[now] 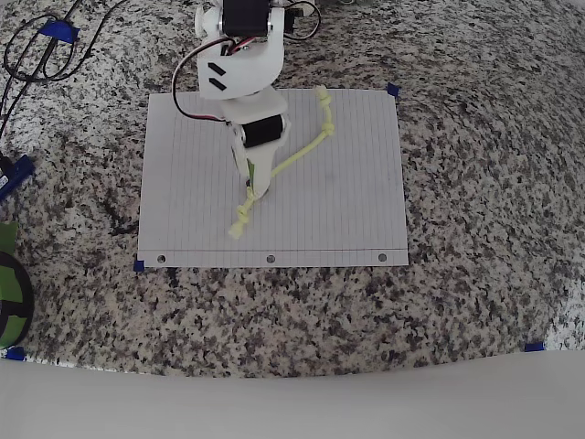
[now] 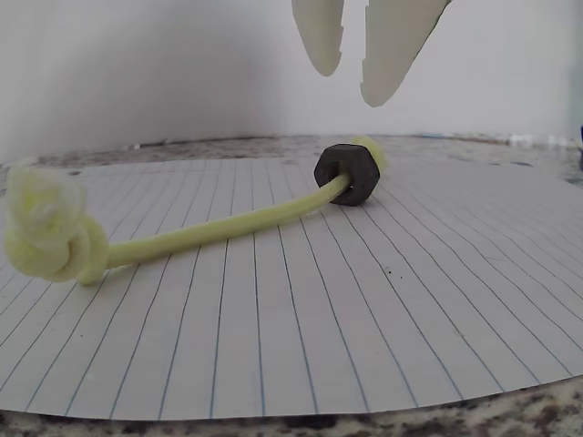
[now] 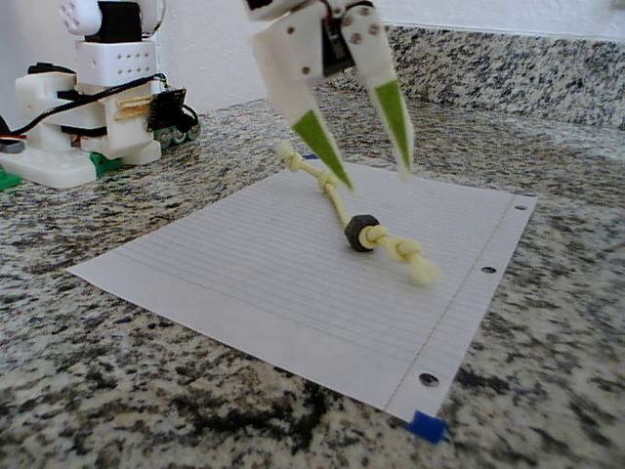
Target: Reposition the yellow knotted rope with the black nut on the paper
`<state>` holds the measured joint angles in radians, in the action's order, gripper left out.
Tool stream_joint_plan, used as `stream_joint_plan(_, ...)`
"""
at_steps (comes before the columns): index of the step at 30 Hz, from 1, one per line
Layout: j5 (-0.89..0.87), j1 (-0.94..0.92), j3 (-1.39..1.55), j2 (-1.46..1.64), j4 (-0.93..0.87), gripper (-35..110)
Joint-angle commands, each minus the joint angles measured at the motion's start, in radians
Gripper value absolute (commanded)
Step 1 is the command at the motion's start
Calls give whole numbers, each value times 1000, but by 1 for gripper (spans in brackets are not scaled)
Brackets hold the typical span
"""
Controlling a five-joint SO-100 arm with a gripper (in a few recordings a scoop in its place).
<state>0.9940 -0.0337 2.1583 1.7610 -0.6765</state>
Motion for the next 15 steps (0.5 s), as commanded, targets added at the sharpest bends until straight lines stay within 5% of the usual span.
stream_joint_plan(1, -60, -11, -52, -15, 20, 39)
stream_joint_plan(15, -219, -64, -141, -144, 67, 34)
